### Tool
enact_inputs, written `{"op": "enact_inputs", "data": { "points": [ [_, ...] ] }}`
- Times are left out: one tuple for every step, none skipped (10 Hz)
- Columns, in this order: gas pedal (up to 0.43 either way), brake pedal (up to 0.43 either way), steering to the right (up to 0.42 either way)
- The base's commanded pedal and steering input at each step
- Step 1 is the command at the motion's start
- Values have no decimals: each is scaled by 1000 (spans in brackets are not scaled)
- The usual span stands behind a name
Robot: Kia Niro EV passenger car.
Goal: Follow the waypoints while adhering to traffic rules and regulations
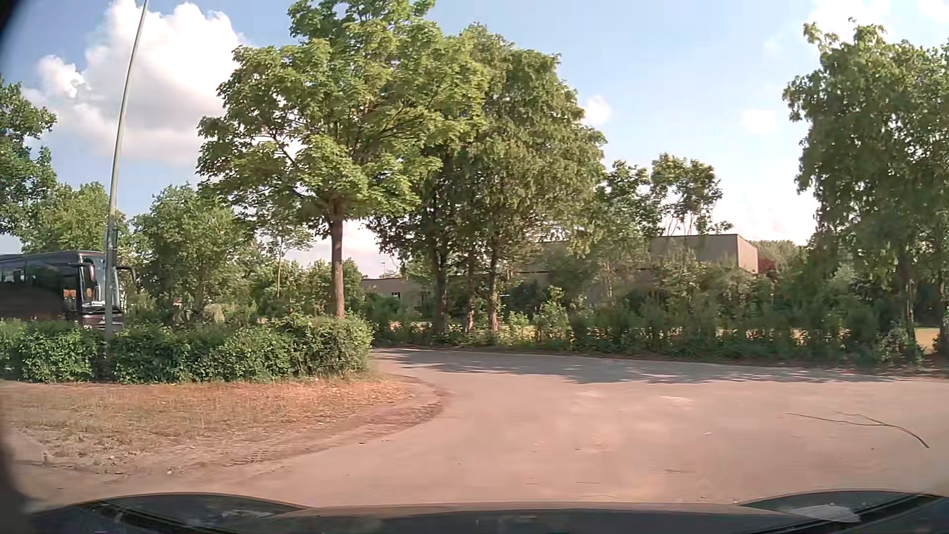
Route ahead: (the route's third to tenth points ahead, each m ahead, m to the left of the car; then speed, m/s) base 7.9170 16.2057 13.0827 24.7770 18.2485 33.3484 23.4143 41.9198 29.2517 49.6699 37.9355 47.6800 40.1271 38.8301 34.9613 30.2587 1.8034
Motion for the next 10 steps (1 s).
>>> {"op": "enact_inputs", "data": {
  "points": [
    [0,226,-775],
    [0,201,-811],
    [0,171,-857],
    [0,165,-892],
    [0,171,-923],
    [0,159,-952],
    [0,165,-965],
    [0,165,-963],
    [0,165,-963],
    [0,146,-961]
  ]
}}
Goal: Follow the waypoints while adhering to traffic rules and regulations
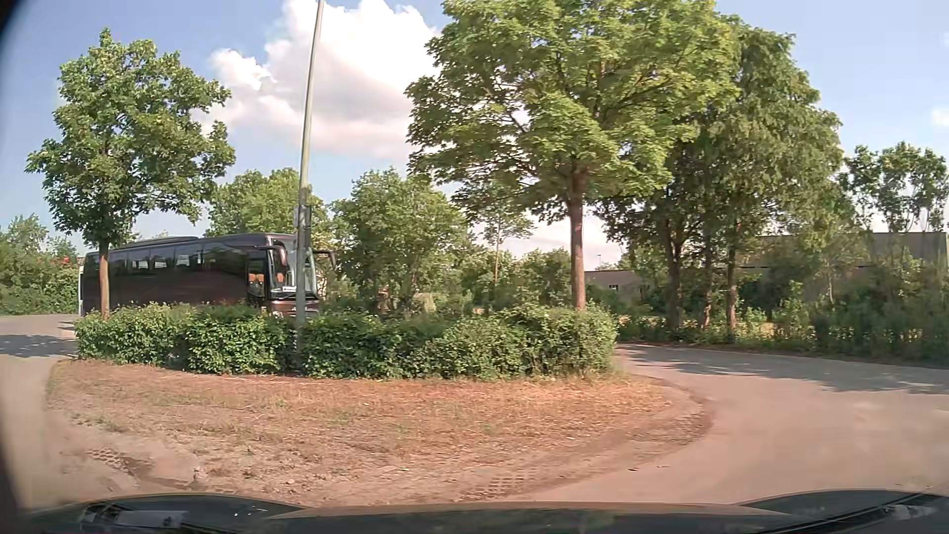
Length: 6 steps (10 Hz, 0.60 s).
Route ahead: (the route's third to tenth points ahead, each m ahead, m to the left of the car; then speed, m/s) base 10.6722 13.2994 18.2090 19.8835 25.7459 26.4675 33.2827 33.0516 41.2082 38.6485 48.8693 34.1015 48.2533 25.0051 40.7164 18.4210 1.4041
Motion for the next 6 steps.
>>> {"op": "enact_inputs", "data": {
  "points": [
    [0,18,-963],
    [0,12,-966],
    [0,12,-967],
    [0,12,-967],
    [0,12,-967],
    [0,12,-967]
  ]
}}
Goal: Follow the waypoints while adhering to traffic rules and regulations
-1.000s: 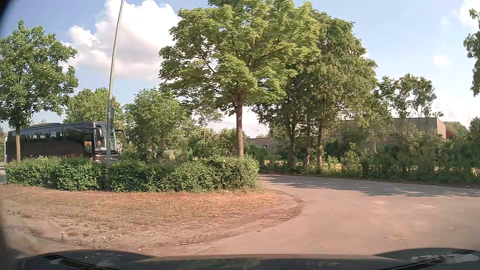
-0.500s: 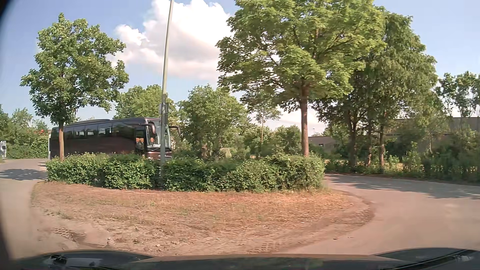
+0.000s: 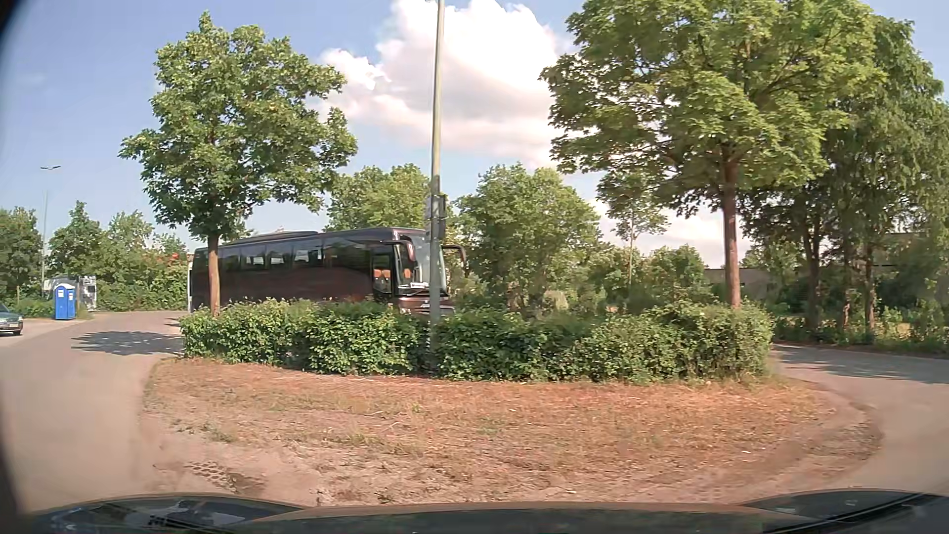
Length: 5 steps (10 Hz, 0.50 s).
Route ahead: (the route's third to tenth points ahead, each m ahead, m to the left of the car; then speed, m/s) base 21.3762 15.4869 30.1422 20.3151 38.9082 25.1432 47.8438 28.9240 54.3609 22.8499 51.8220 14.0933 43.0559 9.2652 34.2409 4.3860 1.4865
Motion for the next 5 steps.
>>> {"op": "enact_inputs", "data": {
  "points": [
    [0,12,-967],
    [0,12,-967],
    [0,12,-967],
    [0,12,-967],
    [0,12,-967]
  ]
}}
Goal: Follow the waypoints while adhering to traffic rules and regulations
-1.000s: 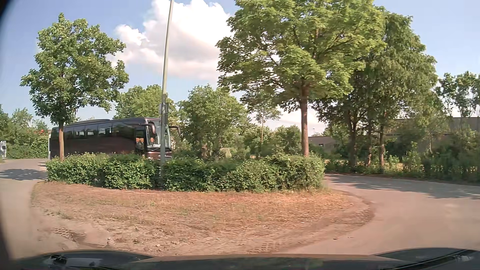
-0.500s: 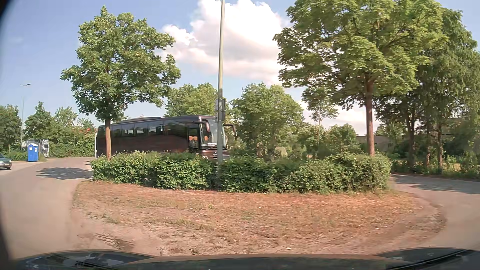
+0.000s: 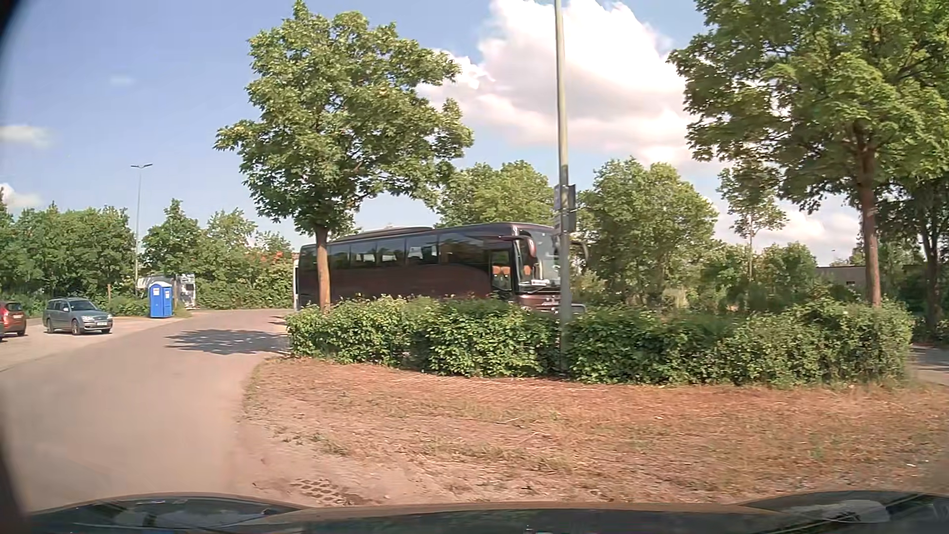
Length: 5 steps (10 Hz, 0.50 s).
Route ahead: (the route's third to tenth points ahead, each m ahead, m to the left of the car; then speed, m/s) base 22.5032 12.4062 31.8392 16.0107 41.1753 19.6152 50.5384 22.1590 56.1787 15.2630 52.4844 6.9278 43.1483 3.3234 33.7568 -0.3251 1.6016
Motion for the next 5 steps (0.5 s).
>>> {"op": "enact_inputs", "data": {
  "points": [
    [0,12,-967],
    [0,12,-967],
    [0,12,-966],
    [0,12,-960],
    [0,12,-958]
  ]
}}
